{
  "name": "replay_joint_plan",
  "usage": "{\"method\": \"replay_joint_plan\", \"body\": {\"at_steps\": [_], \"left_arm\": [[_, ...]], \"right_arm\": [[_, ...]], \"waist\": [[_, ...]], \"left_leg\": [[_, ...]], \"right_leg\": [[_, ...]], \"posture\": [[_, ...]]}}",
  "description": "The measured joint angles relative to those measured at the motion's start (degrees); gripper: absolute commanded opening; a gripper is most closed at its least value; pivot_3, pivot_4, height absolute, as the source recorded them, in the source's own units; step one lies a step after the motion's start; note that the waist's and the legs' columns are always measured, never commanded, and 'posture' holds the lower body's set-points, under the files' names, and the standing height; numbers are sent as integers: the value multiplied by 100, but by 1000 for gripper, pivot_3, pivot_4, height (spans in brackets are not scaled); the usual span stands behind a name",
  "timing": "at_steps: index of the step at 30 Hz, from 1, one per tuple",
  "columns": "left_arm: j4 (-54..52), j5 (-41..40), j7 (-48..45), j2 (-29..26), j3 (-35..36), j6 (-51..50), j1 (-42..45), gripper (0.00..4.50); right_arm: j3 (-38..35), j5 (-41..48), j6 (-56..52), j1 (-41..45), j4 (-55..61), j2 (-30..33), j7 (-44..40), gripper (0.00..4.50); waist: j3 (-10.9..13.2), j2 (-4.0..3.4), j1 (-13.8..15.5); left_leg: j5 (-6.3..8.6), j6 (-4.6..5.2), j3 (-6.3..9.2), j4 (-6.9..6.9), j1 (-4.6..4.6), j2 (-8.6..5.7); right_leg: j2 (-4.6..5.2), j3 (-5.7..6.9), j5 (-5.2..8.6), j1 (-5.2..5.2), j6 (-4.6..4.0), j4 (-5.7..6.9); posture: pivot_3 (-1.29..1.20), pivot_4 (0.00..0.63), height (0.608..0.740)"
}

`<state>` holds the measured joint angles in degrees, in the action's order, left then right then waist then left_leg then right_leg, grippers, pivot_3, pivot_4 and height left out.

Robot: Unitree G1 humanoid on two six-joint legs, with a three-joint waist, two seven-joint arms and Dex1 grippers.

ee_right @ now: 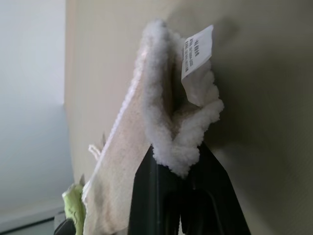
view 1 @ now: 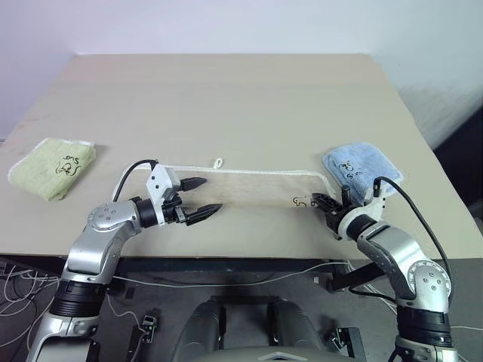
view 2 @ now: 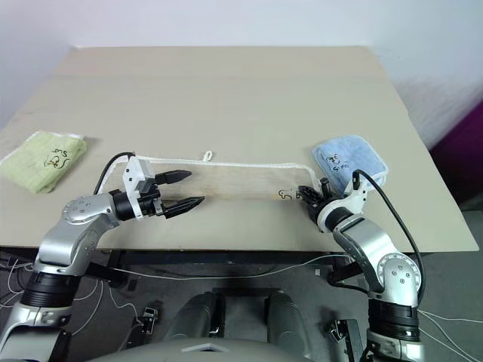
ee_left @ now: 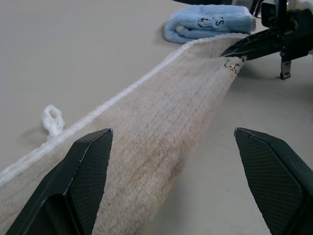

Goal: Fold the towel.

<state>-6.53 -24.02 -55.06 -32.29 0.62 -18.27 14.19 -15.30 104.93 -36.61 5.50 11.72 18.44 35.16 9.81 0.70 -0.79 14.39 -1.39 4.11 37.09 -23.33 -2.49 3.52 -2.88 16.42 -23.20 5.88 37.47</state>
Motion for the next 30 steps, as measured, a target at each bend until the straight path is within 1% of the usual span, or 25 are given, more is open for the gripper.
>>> {"method": "replay_joint_plan", "body": {"at_steps": [3, 5, 11, 15, 16, 19, 22, 24, 26, 30], "left_arm": [[0, 1, 0, 2, -12, 0, 1, 4160], [1, 4, -1, 6, -36, 1, 4, 4160], [13, 23, -5, 5, -44, 6, 4, 4160], [27, 53, -6, 20, -94, 21, 23, 4160], [37, 65, -5, 49, -110, 24, 31, 4160], [82, 94, 5, 98, -169, 27, 70, 4160], [84, 100, 18, 122, -195, 35, 121, 4160], [82, 100, 36, 140, -194, 43, 128, 4160], [79, 101, 52, 174, -200, 49, 128, 4160], [78, 104, 109, 224, -201, 73, 126, 4160]], "right_arm": [[-62, 40, 73, 22, 168, 48, 74, 24], [-142, 128, 82, 120, 301, 214, 97, 24], [-454, 231, -18, 251, 391, 978, -90, 24], [-339, 29, -401, 661, 396, 1540, -604, 24], [-221, -137, -546, 782, 414, 1697, -788, 24], [441, -939, -1148, 1142, 591, 2232, -1588, 24], [955, -1572, -1554, 1482, 607, 2376, -2297, 24], [1444, -2231, -1777, 1810, 580, 2512, -2879, 24], [1945, -2951, -1866, 2204, 418, 2446, -3459, 24], [2691, -4051, -1883, 2785, -172, 1850, -4294, 24]], "waist": [[2, -3, -3], [2, -3, -5], [2, -3, 0], [3, -5, -22], [3, -5, -21], [3, -5, -12], [3, -4, -3], [4, -4, -2], [4, -4, -2], [4, -3, -7]], "left_leg": [[0, 0, 0, 0, -1, 0], [0, 0, 0, 0, -1, 0], [0, 0, 0, 0, -3, 0], [0, 1, -2, -2, -2, 3], [0, 1, -1, -2, -3, 3], [0, 1, -1, -1, -4, 3], [0, 1, 0, 0, -5, 3], [0, 1, 0, 0, -6, 3], [0, 1, 1, 0, -5, 3], [0, 1, 2, -2, -8, 3]], "right_leg": [[0, 0, 0, -2, 0, 0], [0, 0, 0, -2, 0, 0], [0, 0, 0, -1, 0, -3], [-3, 0, 0, -3, 0, -3], [-3, 0, 0, -3, 0, -3], [-3, 2, 0, -3, -1, -6], [-1, 2, 0, -2, 0, -8], [-1, 3, 0, -3, 0, -10], [-1, 4, 0, -3, 0, -10], [-2, 4, 0, -9, 0, -10]], "posture": [[0, 150, 740], [0, 150, 740], [0, 150, 740], [0, 150, 740], [0, 150, 740], [0, 150, 740], [0, 150, 740], [0, 150, 740], [0, 150, 740], [0, 150, 740]]}}
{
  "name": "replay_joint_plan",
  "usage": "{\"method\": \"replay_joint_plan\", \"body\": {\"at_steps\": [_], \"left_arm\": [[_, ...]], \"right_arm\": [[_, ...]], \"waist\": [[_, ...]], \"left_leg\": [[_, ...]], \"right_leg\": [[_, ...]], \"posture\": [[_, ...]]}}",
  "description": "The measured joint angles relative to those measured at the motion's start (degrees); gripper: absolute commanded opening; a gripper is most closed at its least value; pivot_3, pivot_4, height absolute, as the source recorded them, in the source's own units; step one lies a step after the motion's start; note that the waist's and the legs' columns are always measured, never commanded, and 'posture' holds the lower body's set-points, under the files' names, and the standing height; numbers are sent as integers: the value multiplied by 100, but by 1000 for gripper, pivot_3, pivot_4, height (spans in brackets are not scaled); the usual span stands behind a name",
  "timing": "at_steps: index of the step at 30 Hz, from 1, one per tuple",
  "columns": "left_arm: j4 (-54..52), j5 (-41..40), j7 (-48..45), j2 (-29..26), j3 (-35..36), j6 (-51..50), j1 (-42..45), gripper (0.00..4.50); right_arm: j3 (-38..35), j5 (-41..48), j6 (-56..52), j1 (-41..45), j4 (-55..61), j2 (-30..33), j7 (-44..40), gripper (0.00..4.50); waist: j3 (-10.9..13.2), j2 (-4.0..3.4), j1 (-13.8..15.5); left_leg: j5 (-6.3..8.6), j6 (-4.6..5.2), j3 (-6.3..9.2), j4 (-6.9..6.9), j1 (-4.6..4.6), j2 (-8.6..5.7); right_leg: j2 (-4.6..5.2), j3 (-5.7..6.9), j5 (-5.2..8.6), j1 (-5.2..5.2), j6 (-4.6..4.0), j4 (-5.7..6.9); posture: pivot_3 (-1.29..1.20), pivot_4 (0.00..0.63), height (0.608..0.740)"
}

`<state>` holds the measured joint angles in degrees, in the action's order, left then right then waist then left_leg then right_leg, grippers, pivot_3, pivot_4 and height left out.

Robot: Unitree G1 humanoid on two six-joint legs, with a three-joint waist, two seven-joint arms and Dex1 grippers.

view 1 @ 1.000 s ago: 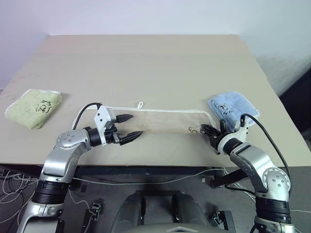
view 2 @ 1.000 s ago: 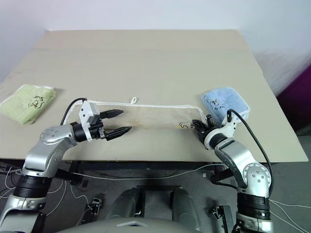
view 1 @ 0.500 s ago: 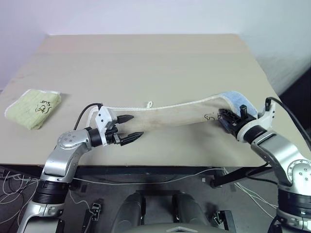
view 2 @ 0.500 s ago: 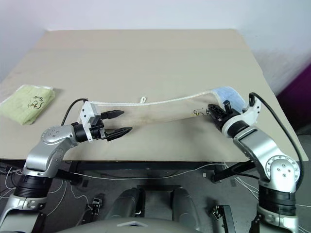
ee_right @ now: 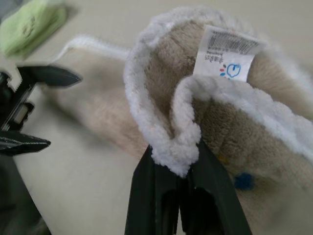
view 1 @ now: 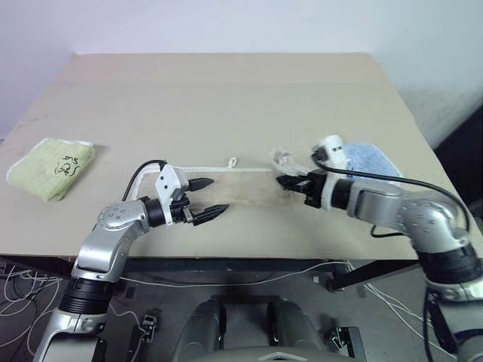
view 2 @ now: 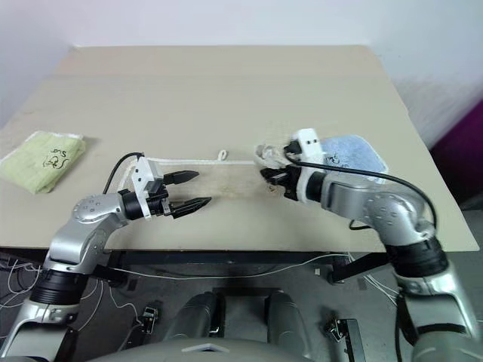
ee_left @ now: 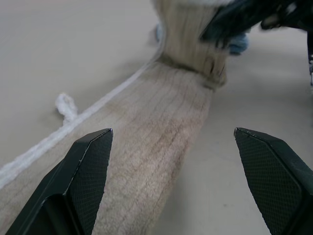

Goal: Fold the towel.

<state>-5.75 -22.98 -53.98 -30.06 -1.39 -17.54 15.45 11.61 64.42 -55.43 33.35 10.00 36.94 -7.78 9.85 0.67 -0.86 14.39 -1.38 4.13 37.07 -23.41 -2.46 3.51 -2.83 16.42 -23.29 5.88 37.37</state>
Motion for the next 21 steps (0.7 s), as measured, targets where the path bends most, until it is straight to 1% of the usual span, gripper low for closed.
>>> {"method": "replay_joint_plan", "body": {"at_steps": [5, 8, 13, 21], "left_arm": [[-35, 1, 117, 40, 3, 18, -40, 4160], [-137, 1, 185, 44, 5, 17, -166, 4160], [-219, -2, 295, 25, 14, 4, -302, 4160], [-318, -5, 355, 19, 17, -52, -352, 4160]], "right_arm": [[522, -1098, 80, 636, -712, -729, -759, 24], [722, -1669, 195, 821, -1095, -1069, -1156, 24], [839, -2352, 235, 828, -1389, -1299, -1679, 24], [739, -2882, 210, 827, -1393, -1514, -2083, 24]], "waist": [[0, 0, 1], [0, 0, 9], [0, 0, 5], [0, 0, -3]], "left_leg": [[0, -1, 0, 1, -3, -1], [0, -1, 1, -1, -3, -3], [0, -2, 2, -2, -4, -5], [1, -2, 3, -4, -4, -4]], "right_leg": [[1, 0, -1, -5, 0, 2], [3, 1, -1, -6, 0, 1], [5, 1, -1, -9, 0, 2], [5, 0, -1, -12, 0, 3]], "posture": [[0, 150, 740], [0, 150, 740], [0, 150, 740], [0, 150, 740]]}}
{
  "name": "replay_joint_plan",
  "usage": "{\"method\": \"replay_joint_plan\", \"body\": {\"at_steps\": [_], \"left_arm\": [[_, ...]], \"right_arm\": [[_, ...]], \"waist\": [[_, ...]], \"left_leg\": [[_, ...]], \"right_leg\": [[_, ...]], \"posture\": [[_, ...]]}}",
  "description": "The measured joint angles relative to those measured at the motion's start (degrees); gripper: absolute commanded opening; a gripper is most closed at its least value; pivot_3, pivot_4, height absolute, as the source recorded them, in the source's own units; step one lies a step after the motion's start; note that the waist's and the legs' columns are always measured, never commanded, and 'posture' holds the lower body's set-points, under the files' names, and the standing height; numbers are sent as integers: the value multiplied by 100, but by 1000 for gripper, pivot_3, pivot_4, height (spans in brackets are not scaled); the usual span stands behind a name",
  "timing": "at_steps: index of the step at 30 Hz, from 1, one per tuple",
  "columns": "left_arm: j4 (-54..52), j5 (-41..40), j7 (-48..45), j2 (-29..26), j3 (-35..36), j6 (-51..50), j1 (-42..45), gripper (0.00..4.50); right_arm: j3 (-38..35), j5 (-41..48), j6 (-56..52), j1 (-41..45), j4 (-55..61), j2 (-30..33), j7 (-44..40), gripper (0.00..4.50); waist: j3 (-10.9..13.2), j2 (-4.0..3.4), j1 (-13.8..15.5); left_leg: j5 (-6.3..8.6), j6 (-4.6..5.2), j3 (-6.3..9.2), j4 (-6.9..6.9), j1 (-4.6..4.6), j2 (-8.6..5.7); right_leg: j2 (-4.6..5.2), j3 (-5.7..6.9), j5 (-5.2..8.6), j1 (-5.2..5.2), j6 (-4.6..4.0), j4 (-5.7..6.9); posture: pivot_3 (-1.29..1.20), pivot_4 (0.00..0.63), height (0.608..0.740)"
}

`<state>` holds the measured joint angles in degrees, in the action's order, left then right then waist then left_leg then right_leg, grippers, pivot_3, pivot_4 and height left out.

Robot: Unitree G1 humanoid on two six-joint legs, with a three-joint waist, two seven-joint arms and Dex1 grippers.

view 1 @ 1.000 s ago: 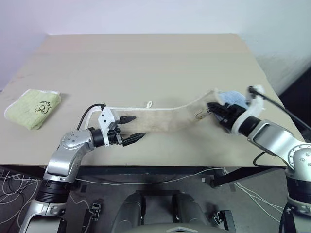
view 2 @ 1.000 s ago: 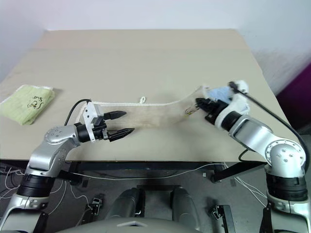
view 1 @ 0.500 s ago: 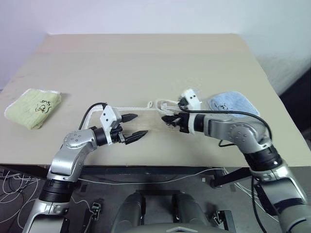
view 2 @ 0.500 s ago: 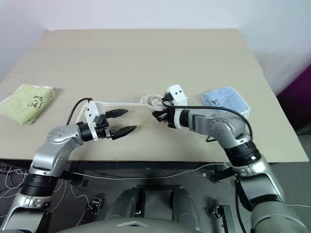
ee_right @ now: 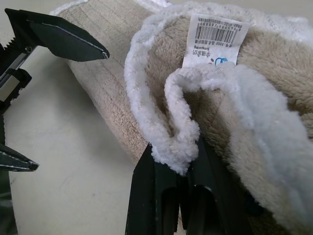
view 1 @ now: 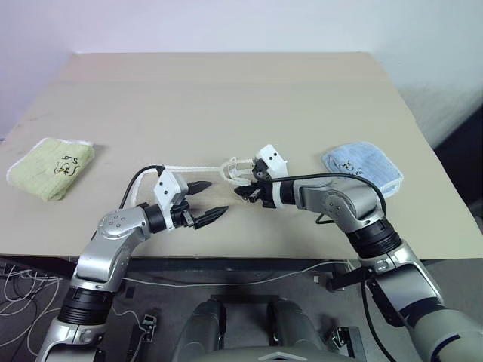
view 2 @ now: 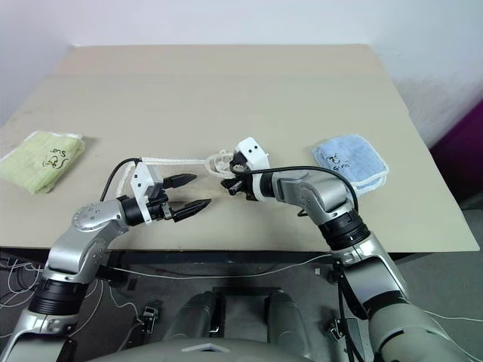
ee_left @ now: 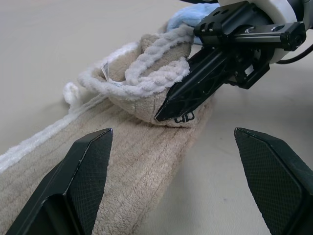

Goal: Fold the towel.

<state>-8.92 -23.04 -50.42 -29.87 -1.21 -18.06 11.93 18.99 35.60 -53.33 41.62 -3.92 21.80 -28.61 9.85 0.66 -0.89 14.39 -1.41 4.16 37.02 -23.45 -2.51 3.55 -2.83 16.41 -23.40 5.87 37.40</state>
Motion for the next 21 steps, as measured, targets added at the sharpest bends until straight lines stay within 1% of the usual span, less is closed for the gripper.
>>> {"method": "replay_joint_plan", "body": {"at_steps": [4, 7, 9, 12, 16, 19, 21], "left_arm": [[0, 2, 18, 9, -5, -1, 12, 4160], [1, 2, 25, 2, -5, -3, 16, 4160], [-1, 1, 27, -12, -1, -3, 9, 4160], [-8, -2, 21, -45, 21, -5, -31, 4160], [15, -6, -45, -34, -1, -4, -7, 4160], [164, 0, -121, 30, -52, -3, 185, 4160], [236, 6, -177, 62, -92, 1, 352, 4160]], "right_arm": [[-263, -65, -117, -35, 127, -3, -78, 24], [-661, -41, -220, -178, 483, 260, -110, 24], [-1212, 91, -403, -311, 717, 529, -100, 24], [-2215, 519, -875, -513, 1148, 871, -4, 24], [-3285, 1101, -1598, -829, 1677, 1110, 236, 24], [-3908, 1446, -2127, -997, 1837, 1129, 520, 24], [-4182, 1549, -2372, -1070, 1877, 1208, 681, 24]], "waist": [[0, 0, 15], [0, 0, 30], [0, 0, 30], [1, -1, 20], [1, -1, 11], [1, -1, 22], [1, -1, 30]], "left_leg": [[0, 0, 0, 0, -1, -1], [0, 0, 1, 1, -2, -5], [0, 0, 3, 0, -3, -5], [0, 0, 3, -4, -3, -3], [0, 0, 3, -6, -3, 0], [0, 0, 3, -3, -4, 0], [0, 1, 2, -3, -4, -2]], "right_leg": [[2, 0, 0, 0, 0, -1], [6, 1, 0, 2, 0, -3], [6, 1, 0, 4, 0, -5], [5, 0, 0, 3, 0, -7], [4, -2, 0, 3, -1, -8], [5, -2, 0, 6, 0, -9], [6, -1, 0, 7, 0, -11]], "posture": [[0, 150, 740], [0, 150, 740], [0, 150, 740], [0, 150, 740], [0, 150, 740], [0, 150, 740], [0, 150, 740]]}}
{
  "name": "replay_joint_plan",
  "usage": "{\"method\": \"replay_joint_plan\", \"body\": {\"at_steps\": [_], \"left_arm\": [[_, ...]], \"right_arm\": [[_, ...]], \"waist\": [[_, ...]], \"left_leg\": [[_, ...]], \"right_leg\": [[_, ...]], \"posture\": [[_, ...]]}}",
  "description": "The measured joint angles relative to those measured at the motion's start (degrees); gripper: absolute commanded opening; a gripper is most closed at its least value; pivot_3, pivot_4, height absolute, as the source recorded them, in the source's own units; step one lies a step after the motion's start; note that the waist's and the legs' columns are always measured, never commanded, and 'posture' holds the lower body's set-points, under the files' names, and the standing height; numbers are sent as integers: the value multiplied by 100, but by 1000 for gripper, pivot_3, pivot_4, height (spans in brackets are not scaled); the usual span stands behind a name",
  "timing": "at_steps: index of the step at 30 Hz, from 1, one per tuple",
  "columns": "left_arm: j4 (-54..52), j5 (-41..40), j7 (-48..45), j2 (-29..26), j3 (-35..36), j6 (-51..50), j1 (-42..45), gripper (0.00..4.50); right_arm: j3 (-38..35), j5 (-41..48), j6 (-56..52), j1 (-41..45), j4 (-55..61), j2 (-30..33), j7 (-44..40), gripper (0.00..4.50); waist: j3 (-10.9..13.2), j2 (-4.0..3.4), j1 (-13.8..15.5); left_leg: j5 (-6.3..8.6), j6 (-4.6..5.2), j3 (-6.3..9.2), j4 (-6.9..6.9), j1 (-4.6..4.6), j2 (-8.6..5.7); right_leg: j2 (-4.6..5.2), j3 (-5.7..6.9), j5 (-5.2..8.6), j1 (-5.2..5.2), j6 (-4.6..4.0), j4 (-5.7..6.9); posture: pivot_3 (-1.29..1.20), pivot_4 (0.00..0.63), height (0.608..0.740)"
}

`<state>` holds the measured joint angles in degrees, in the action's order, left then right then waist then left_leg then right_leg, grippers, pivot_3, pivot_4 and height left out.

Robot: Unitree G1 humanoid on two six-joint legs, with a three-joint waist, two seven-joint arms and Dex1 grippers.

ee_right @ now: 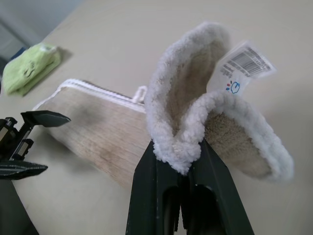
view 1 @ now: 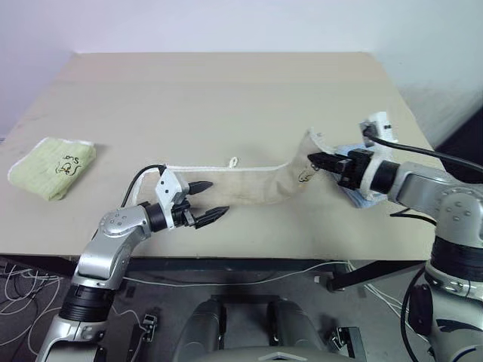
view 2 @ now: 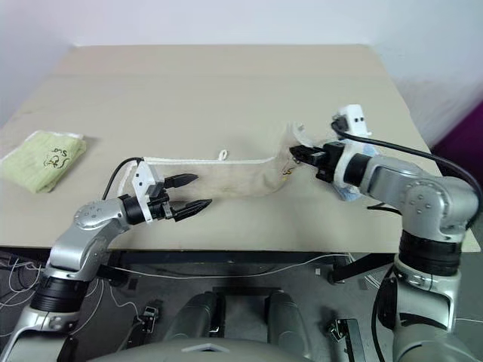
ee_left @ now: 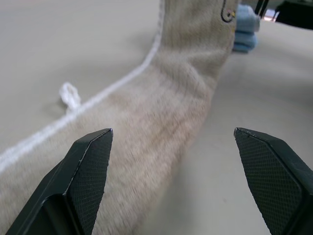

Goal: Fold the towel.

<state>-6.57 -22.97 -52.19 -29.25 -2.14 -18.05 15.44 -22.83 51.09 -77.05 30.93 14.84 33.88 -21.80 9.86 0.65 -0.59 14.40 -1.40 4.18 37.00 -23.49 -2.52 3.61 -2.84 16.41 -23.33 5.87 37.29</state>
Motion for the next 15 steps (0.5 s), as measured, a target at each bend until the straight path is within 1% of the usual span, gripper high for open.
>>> {"method": "replay_joint_plan", "body": {"at_steps": [3, 8, 12, 15], "left_arm": [[114, 12, -64, 18, -63, 26, 108, 4160], [194, 52, -135, 23, -132, 82, 109, 4160], [194, 70, -141, 24, -141, 92, 108, 4160], [194, 97, -134, 62, -155, 92, 108, 4160]], "right_arm": [[-341, 36, -244, -189, 29, 241, 158, 24], [-669, 35, -317, -359, 30, 657, 180, 24], [-617, 46, -317, -268, 32, 666, 206, 24], [-341, 99, -304, -86, 125, 554, 220, 24]], "waist": [[0, 0, -2], [1, -1, -23], [1, -2, -21], [1, -1, -21]], "left_leg": [[0, 1, -2, 0, -1, -1], [0, 1, -3, -1, 0, 2], [0, 1, -4, -1, 0, 2], [0, 1, -3, -1, 0, 2]], "right_leg": [[0, 1, 0, 1, 0, -5], [-3, 1, 0, 1, 0, -3], [-4, 1, 0, 1, 1, -4], [-4, 1, 0, 1, 1, -4]], "posture": [[0, 150, 740], [0, 150, 740], [0, 150, 740], [0, 150, 740]]}}
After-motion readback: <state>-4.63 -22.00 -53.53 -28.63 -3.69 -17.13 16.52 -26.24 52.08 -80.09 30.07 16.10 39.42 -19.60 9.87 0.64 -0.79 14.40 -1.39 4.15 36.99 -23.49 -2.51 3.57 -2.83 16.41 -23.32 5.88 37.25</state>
